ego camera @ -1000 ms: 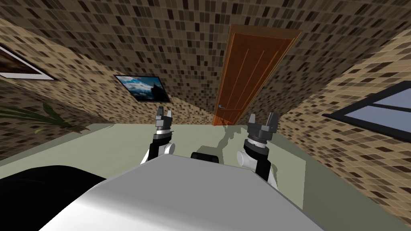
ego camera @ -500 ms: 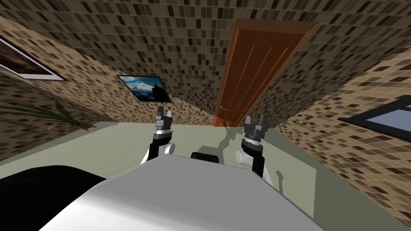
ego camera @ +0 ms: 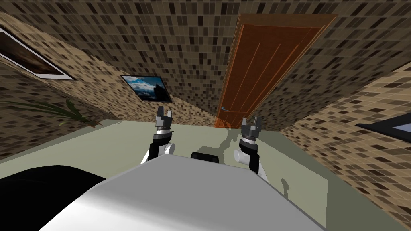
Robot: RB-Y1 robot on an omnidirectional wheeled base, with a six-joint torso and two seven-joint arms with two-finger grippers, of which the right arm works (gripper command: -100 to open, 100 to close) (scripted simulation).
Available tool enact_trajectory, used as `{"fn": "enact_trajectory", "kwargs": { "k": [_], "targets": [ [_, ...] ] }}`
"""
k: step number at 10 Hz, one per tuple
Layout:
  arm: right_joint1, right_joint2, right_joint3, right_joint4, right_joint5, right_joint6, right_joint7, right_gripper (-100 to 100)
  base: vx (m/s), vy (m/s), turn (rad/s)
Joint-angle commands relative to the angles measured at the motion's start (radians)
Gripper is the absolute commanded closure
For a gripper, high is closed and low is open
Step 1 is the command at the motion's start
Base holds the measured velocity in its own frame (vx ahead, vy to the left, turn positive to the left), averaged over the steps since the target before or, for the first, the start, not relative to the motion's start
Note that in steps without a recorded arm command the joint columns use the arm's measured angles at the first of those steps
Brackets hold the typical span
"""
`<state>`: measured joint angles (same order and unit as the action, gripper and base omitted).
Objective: Pull the door open
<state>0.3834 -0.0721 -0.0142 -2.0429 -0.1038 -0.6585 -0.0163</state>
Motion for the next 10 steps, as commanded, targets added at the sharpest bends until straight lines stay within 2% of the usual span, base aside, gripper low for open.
{"fn": "enact_trajectory", "kwargs": {
  "k": [1,2,3,10],
  "targets": [
    [-0.014,-0.003,0.002,0.045,-0.010,-0.008,0.001,-100,0.109,-0.047,0.085],
    [-0.022,-0.006,0.001,0.071,-0.016,-0.012,0.000,-100,0.099,-0.046,0.086],
    [-0.022,-0.006,0.001,0.071,-0.016,-0.012,0.000,-100,0.060,-0.022,0.026],
    [-0.087,-0.025,-0.002,0.272,-0.070,-0.037,-0.006,-100,0.081,-0.039,0.086]
  ]
}}
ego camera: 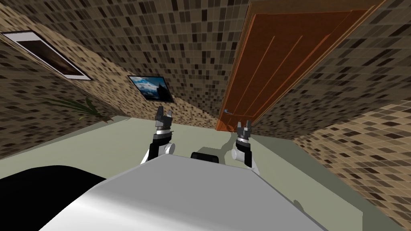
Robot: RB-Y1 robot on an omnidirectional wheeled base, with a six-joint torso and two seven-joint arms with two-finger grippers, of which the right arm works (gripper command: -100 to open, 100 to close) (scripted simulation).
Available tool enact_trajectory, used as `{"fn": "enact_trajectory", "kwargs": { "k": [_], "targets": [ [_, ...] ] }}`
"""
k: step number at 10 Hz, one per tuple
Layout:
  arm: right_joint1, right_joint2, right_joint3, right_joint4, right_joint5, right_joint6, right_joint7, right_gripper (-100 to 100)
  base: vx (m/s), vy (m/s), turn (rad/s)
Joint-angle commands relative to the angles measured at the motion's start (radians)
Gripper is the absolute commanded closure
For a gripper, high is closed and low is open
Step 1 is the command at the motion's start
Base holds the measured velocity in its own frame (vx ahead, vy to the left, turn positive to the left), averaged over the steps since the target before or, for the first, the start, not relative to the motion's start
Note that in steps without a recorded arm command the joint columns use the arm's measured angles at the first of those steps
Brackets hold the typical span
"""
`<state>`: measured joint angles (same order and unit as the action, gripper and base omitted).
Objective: Pull the door open
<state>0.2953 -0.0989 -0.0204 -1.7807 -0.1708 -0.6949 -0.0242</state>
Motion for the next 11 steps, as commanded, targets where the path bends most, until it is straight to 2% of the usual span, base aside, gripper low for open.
{"fn": "enact_trajectory", "kwargs": {
  "k": [1,7,8,9,10,11],
  "targets": [
    [-0.009,0.000,0.003,0.040,-0.011,-0.005,0.001,-100,0.100,-0.076,0.108],
    [-0.068,-0.014,0.000,0.219,-0.061,-0.029,-0.004,-100,0.086,-0.057,0.101],
    [-0.068,-0.014,0.000,0.224,-0.061,-0.029,-0.004,-100,0.054,-0.045,0.039],
    [-0.078,-0.016,-0.001,0.255,-0.069,-0.033,-0.005,-100,0.050,-0.024,0.053],
    [-0.078,-0.016,-0.001,0.255,-0.069,-0.033,-0.005,-100,0.042,-0.021,0.037],
    [-0.088,-0.018,-0.001,0.287,-0.077,-0.037,-0.006,-100,0.035,-0.031,0.080]
  ]
}}
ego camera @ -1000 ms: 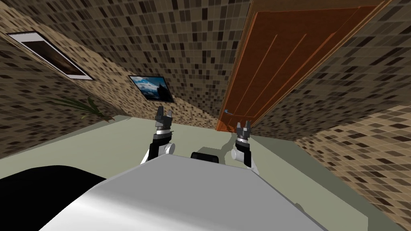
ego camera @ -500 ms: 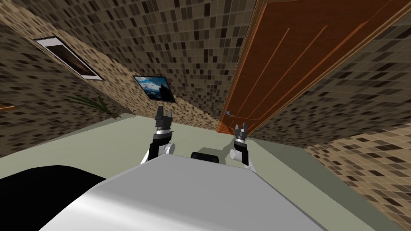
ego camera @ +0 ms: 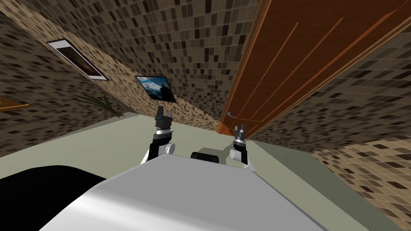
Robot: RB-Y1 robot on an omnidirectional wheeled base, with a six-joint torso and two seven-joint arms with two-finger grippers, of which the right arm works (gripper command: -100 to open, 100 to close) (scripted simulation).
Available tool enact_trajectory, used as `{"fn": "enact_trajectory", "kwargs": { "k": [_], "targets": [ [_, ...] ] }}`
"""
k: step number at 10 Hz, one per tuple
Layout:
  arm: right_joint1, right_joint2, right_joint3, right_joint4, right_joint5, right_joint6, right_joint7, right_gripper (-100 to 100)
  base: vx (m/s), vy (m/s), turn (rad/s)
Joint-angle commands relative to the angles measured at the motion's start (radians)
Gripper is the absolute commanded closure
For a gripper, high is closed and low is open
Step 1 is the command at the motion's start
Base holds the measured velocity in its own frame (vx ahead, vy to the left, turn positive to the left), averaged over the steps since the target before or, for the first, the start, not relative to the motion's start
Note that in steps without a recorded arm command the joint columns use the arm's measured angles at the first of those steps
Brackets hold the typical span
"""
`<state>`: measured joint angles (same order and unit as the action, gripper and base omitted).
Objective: Pull the door open
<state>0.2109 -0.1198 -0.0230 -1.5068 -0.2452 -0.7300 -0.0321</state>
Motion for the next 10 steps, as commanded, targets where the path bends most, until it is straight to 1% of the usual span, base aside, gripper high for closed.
{"fn": "enact_trajectory", "kwargs": {
  "k": [1,3,4,7,10],
  "targets": [
    [-0.014,0.000,0.001,0.044,-0.011,-0.005,0.001,-100,0.060,-0.053,0.114],
    [-0.034,-0.004,0.000,0.106,-0.028,-0.013,-0.001,-100,0.086,-0.069,0.098],
    [-0.034,-0.004,0.000,0.106,-0.028,-0.013,-0.001,-100,0.067,-0.043,0.027],
    [-0.063,-0.009,-0.002,0.197,-0.052,-0.025,-0.003,-100,0.063,-0.044,0.092],
    [-0.092,-0.014,-0.004,0.287,-0.077,-0.037,-0.006,-100,0.083,-0.073,0.095]
  ]
}}
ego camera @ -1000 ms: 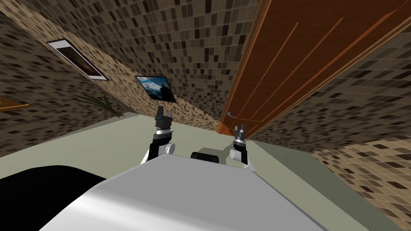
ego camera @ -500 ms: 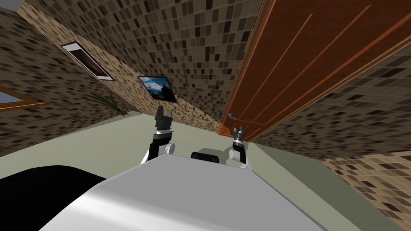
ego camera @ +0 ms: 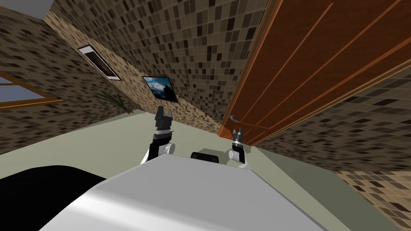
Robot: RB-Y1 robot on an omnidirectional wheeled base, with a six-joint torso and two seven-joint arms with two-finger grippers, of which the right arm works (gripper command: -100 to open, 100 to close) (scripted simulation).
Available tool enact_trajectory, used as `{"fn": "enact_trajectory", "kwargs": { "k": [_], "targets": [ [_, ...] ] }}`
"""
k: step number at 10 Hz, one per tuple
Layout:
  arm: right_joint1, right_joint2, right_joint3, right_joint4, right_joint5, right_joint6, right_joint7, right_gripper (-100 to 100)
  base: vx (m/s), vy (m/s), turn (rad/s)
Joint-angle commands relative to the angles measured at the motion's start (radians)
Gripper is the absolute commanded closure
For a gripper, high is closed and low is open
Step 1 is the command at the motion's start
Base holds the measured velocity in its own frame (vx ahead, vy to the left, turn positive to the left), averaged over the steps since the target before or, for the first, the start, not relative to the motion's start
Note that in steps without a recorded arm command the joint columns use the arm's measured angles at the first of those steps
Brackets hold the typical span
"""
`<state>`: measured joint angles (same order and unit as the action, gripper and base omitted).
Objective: Pull the door open
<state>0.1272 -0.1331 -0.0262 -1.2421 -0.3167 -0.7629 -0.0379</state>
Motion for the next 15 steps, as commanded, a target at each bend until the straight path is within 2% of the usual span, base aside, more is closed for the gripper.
{"fn": "enact_trajectory", "kwargs": {
  "k": [1,9,15],
  "targets": [
    [-0.017,-0.002,-0.001,0.050,-0.013,-0.008,-0.001,-100,0.079,-0.057,0.107],
    [-0.087,-0.013,-0.005,0.267,-0.070,-0.035,-0.007,-100,0.075,-0.068,0.086],
    [-0.130,-0.019,-0.007,0.399,-0.106,-0.052,-0.011,-100,0.063,-0.064,0.076]
  ]
}}
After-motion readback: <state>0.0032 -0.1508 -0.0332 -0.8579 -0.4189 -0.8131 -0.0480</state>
